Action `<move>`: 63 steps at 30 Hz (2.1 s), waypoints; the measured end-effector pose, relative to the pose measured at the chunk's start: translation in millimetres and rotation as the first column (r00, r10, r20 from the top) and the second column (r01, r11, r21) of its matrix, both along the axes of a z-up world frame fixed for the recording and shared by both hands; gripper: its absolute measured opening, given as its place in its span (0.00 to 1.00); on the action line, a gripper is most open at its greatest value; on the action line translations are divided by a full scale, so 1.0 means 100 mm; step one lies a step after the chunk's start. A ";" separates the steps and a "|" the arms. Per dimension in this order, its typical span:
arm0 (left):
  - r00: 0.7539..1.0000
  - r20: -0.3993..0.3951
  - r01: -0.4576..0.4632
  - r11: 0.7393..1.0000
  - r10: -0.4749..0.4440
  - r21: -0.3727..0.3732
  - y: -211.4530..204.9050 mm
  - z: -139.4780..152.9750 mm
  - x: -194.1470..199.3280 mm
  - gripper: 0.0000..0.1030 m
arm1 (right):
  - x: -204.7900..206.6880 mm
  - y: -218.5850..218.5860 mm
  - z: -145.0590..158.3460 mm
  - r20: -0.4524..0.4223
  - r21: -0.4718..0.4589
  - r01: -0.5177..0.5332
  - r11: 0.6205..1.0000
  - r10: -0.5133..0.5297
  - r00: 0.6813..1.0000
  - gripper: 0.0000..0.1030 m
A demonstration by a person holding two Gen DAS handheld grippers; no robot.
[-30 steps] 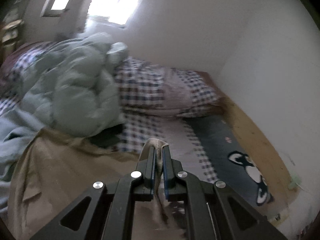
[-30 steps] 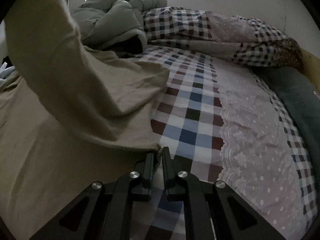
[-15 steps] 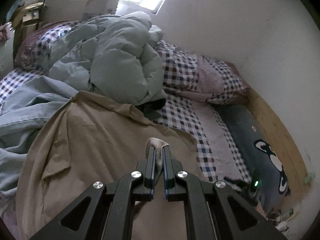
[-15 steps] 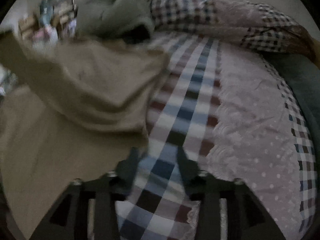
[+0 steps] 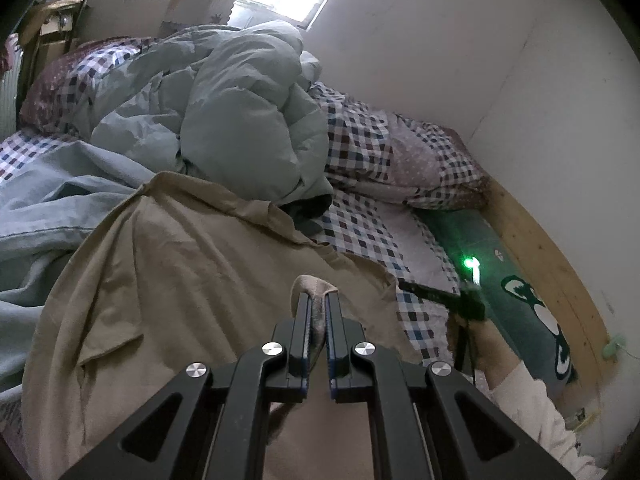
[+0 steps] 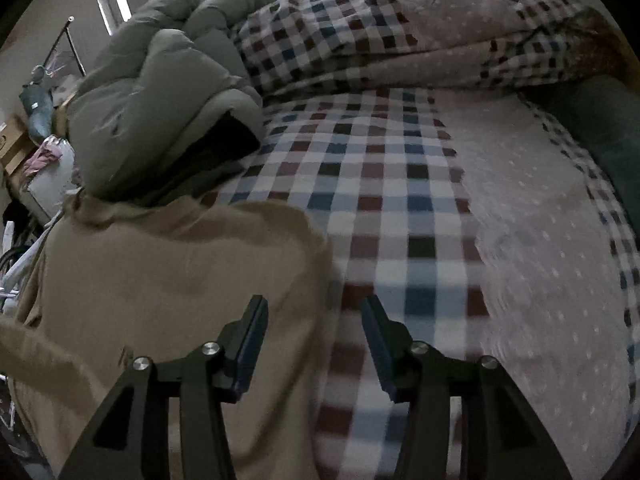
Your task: Fold clothes
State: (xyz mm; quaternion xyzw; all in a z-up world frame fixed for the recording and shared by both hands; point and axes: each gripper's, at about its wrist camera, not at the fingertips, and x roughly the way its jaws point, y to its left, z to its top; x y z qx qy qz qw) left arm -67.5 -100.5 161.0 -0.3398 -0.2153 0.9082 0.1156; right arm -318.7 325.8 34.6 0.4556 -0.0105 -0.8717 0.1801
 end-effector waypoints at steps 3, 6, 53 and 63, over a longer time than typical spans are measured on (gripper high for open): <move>1.000 0.000 0.001 1.000 -0.001 0.011 -0.07 -0.07 -0.03 0.05 | -0.22 -0.12 -0.05 0.033 0.064 0.005 0.998 -0.008 0.999 0.50; 1.000 0.001 0.001 1.000 -0.001 0.023 -0.17 -0.15 -0.06 0.05 | -0.40 -0.21 -0.15 0.099 0.108 0.015 0.994 -0.026 0.995 0.50; 0.992 0.068 -0.092 0.982 0.104 -0.166 -0.64 -1.01 -0.46 0.04 | -0.79 -0.08 -0.39 0.204 0.226 0.136 0.965 -0.184 0.962 0.00; 0.988 -0.124 -0.123 0.957 0.094 -0.261 -0.62 -0.87 -0.25 0.04 | -0.67 -0.05 -0.40 0.146 0.245 0.127 0.961 -0.166 0.975 0.00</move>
